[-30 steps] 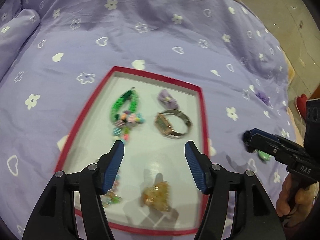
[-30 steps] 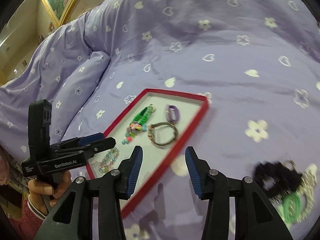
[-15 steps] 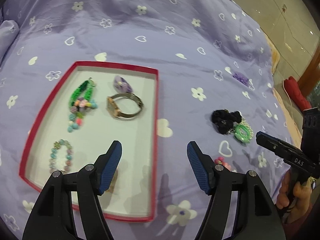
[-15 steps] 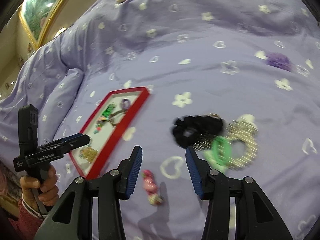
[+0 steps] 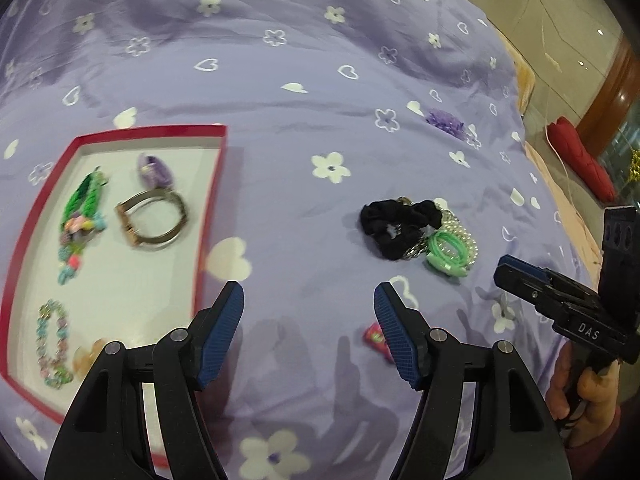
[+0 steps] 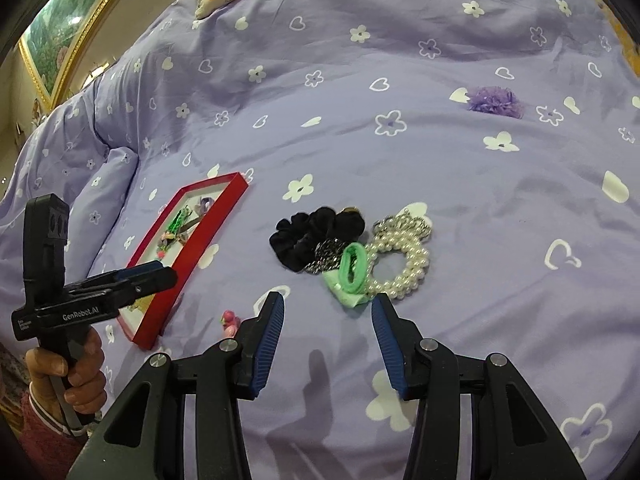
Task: Organize jewelry
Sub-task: 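Move both open tools back toward the remaining scrunchie and pearl bracelet, then grasp the black scrunchie with the left tool while the right tool grasps the green hair tie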
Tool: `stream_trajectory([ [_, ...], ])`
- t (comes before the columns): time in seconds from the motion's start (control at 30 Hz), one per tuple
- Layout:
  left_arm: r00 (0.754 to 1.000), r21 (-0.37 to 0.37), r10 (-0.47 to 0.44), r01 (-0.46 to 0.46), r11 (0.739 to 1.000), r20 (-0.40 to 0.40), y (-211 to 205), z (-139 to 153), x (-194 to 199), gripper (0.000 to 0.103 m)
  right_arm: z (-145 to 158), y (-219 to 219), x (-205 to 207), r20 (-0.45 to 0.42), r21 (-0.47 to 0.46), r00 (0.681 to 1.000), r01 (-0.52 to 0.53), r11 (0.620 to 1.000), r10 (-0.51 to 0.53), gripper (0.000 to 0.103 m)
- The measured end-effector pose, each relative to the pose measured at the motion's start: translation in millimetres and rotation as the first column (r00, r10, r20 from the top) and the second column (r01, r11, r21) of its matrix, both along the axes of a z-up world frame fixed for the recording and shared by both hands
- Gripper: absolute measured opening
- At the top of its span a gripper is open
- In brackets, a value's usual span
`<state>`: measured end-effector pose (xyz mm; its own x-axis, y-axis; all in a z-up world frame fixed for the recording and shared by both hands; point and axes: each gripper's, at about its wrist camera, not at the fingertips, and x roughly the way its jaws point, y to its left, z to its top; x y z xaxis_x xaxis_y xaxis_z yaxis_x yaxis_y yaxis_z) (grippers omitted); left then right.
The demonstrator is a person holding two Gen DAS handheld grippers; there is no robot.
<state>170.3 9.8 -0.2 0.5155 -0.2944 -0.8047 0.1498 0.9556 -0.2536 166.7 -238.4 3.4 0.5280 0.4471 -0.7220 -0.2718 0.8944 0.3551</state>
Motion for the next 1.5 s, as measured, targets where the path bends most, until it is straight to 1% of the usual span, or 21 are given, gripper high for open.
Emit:
stream_trajectory([
  [0.2,0.999,0.011,-0.041,0.041,0.999,-0.008,-18,-2,24,0.067,-7,0,17,-0.01,-0.023,1.0,0.007,1.0,-0.008,0.046],
  [0.37,0.997,0.02,-0.073,0.073,0.997,-0.02,-31,-8,45,0.067,-14,3,26,-0.026,-0.034,1.0,-0.005,0.999,0.004,0.034],
  [0.43,0.996,0.034,-0.091,0.092,0.995,-0.021,-39,-12,54,0.067,-17,4,30,-0.03,-0.041,1.0,-0.007,0.999,0.006,0.032],
  [0.53,0.994,0.049,-0.108,0.109,0.993,-0.026,-47,-18,67,0.067,-21,6,35,-0.04,-0.049,0.999,-0.018,0.999,0.016,0.032],
  [0.63,0.99,0.047,-0.138,0.139,0.989,-0.041,-56,-26,77,0.067,-27,7,39,-0.053,-0.053,0.998,-0.029,0.998,0.026,0.032],
  [0.7,0.986,0.058,-0.157,0.16,0.985,-0.053,-63,-32,81,0.067,-32,8,41,-0.06,-0.057,0.998,-0.032,0.998,0.029,0.029],
  [0.73,0.984,0.064,-0.165,0.169,0.983,-0.063,-67,-37,83,0.067,-33,8,42,-0.065,-0.057,0.997,-0.033,0.998,0.029,0.025],
  [0.77,0.982,0.067,-0.174,0.179,0.982,-0.072,-70,-41,85,0.062,-36,8,42,-0.072,-0.054,0.997,-0.032,0.998,0.028,0.021],
  [0.8,0.98,0.069,-0.182,0.188,0.98,-0.077,-73,-44,86,0.058,-37,7,43,-0.076,-0.05,0.997,-0.032,0.998,0.028,0.019],
  [0.87,0.978,0.074,-0.197,0.202,0.977,-0.076,-78,-47,87,0.038,-37,6,42,-0.075,-0.05,0.997,-0.031,0.998,0.027,0.009],
  [0.9,0.976,0.075,-0.204,0.209,0.975,-0.07,-80,-47,86,0.03,-37,5,42,-0.076,-0.049,0.997,-0.031,0.998,0.027,0.008],
  [0.93,0.973,0.065,-0.22,0.225,0.972,-0.067,-81,-47,85,0.014,-37,4,42,-0.076,-0.042,0.997,-0.032,0.999,0.028,0.008],
  [0.97,0.97,0.051,-0.231,0.235,0.971,-0.069,-82,-46,84,0.011,-36,3,41,-0.075,-0.037,0.997,-0.031,0.999,0.029,0.007],
  [1.03,0.97,0.047,-0.236,0.239,0.97,-0.055,-83,-42,80,0.009,-34,2,39,-0.069,-0.025,0.997,-0.033,0.999,0.031,0.006],
  [1.17,0.973,0.024,-0.23,0.231,0.973,-0.024,-75,-31,68,0.009,-25,0,33,-0.043,-0.002,0.999,-0.025,1.0,0.024,0.006],
  [1.33,0.983,-0.016,-0.184,0.184,0.983,0.014,-53,-15,49,0.008,-13,-2,26,-0.016,0.02,1.0,-0.022,1.0,0.022,0.006],
  [1.5,0.992,-0.043,-0.125,0.126,0.991,0.035,-30,-6,34,0.008,-6,2,19,-0.005,0.034,1.0,-0.028,0.999,0.028,0.006],
])
